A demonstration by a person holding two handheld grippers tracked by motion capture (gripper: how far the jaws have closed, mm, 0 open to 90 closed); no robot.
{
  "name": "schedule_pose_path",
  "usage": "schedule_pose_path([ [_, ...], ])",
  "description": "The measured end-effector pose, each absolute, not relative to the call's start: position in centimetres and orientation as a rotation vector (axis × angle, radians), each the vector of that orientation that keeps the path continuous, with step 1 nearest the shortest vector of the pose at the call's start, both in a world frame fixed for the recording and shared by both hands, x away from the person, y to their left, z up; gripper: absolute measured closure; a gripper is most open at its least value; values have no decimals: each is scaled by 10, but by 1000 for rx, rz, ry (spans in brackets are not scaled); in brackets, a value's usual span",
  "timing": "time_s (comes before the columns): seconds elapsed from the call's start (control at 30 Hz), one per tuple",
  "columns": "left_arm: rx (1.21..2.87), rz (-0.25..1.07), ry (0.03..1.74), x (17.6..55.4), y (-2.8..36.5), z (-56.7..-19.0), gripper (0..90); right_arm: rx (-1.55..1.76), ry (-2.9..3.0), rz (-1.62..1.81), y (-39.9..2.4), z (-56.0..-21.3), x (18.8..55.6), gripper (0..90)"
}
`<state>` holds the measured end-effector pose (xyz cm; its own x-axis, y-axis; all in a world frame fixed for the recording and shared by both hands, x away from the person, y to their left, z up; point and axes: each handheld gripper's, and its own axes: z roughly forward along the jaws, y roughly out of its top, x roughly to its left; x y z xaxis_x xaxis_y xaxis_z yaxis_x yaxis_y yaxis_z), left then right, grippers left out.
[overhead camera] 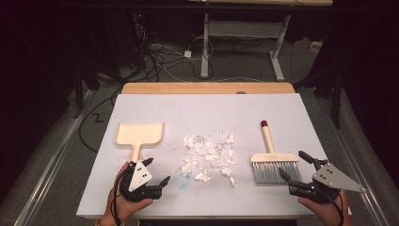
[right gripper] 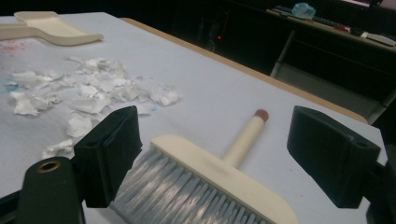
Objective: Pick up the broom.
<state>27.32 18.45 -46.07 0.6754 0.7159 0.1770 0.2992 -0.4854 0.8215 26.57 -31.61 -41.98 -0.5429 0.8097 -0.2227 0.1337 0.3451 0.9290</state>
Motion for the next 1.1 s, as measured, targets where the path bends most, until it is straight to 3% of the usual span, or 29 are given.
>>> schedule_pose_path([
  [0.7, 2110, 662, 775, 269, 183, -464, 176, 863, 1939, 1155, -316, -422, 276, 184],
  [1.1, 2136, 641, 776, 269, 182, -466, 177, 1125, 2018, 1002, -313, -413, 339, 211],
])
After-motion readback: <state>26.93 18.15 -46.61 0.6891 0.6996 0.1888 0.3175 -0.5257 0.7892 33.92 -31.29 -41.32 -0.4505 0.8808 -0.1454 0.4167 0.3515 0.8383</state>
